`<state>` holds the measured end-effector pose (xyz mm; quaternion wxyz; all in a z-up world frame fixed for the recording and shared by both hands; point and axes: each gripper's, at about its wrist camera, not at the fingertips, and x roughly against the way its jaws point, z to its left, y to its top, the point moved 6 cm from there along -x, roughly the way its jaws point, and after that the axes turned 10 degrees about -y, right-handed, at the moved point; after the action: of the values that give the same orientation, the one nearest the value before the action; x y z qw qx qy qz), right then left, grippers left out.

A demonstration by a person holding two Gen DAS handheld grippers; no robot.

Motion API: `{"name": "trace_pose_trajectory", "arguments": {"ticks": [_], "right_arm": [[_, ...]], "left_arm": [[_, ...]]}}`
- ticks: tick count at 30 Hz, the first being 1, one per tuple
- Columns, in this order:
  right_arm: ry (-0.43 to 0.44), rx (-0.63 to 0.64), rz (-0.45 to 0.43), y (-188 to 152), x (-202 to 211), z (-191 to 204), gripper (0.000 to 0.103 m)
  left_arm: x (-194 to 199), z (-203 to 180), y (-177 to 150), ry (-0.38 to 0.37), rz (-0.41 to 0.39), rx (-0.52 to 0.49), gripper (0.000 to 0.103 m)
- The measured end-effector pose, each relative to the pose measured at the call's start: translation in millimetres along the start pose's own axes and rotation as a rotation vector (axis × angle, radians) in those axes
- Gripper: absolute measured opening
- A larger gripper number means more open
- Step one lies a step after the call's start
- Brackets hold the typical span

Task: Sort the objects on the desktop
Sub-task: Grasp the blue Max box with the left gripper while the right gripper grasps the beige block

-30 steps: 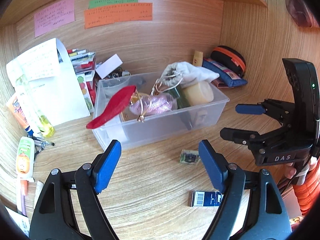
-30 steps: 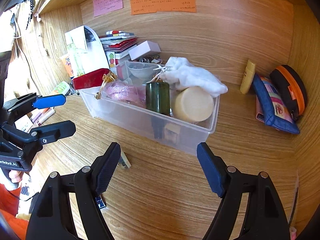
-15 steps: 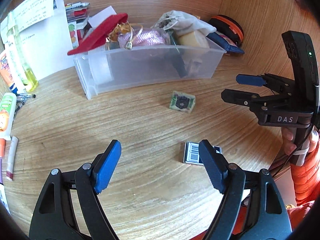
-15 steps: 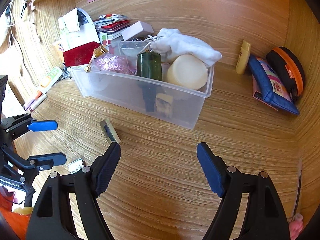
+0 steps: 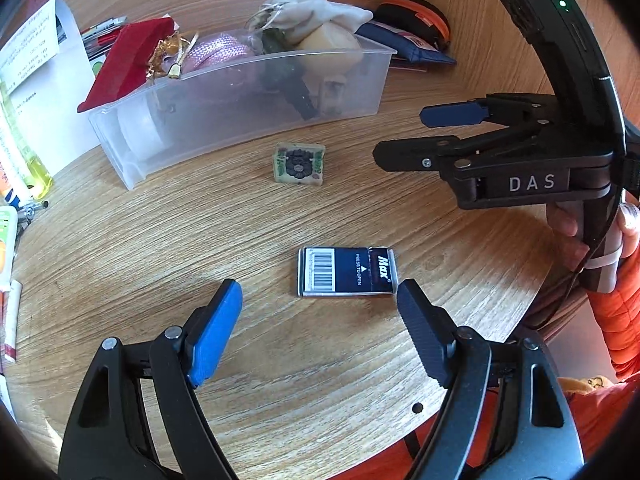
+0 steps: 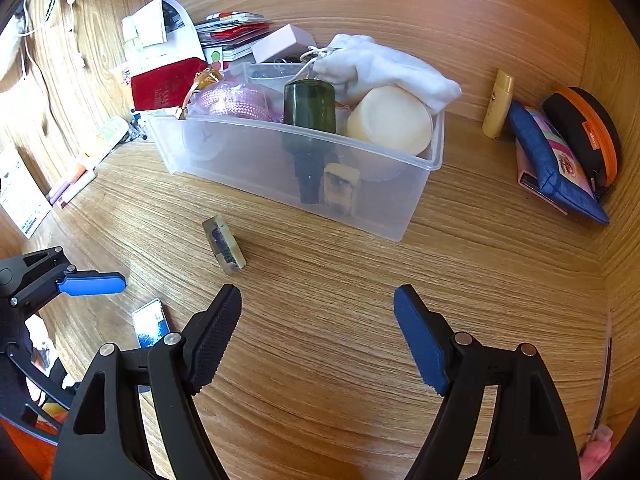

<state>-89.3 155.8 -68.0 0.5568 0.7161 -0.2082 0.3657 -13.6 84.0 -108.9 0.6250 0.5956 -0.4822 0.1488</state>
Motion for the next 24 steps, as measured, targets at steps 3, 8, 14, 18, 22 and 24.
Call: {"name": "trace_pose_trajectory", "arguments": {"ticks": [3,8,14,18,22,24], "right_arm": [[0.02,0.013,0.0,4,-3,7,0.076],[0.031,0.057,-0.002,8,-8,23,0.076],[0.077,0.106,-0.005,15,-15,43,0.075],[0.11,0.14,0.007,19,-21,58,0.061],[0.123,0.168,0.029,23,-31,69,0.046],[0.127,0.173,0.039,24,-35,72,0.039]], "left_arm": [[-2,0,5,0.019,-0.019,-0.017,0.065],[2,9,7,0.03,-0.044,0.0,0.043],[6,23,8,0.033,-0.065,0.045,0.029],[9,33,8,0.038,-0.079,0.073,0.027],[10,42,10,0.057,-0.091,0.099,0.027],[11,47,11,0.058,-0.097,0.117,0.027]]}}
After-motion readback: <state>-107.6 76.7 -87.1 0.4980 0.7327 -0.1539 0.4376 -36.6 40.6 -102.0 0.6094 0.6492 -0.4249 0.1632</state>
